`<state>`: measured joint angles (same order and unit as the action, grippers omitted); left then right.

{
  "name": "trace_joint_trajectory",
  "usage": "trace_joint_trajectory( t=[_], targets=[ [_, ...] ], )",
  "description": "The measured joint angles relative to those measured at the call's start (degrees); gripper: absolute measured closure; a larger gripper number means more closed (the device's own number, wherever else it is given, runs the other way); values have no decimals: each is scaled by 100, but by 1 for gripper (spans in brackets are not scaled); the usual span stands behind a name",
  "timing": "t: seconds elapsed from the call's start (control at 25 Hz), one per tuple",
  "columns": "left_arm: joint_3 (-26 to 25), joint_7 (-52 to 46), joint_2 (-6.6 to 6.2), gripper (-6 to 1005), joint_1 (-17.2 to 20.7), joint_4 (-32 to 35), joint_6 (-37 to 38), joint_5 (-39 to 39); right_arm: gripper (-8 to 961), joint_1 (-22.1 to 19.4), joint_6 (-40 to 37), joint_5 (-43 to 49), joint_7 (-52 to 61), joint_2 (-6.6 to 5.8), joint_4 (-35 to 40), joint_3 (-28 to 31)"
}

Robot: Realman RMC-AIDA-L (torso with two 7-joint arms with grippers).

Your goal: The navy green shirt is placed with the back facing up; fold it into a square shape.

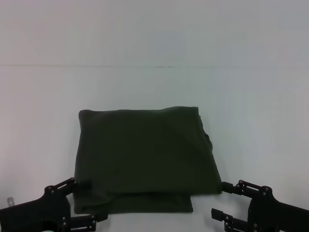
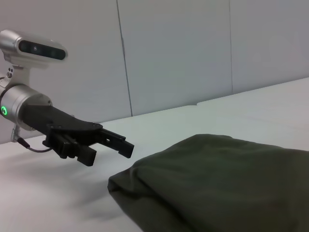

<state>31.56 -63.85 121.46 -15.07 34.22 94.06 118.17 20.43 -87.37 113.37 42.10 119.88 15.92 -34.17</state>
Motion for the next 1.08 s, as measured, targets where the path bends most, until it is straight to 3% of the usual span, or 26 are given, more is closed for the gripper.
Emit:
trace_joint_trajectory(
  t=[1.08],
  targets=[
    [-283,133,42,52,45,-33,249,-14,240,-7,-60,-4,13,1,-46,77]
  ],
)
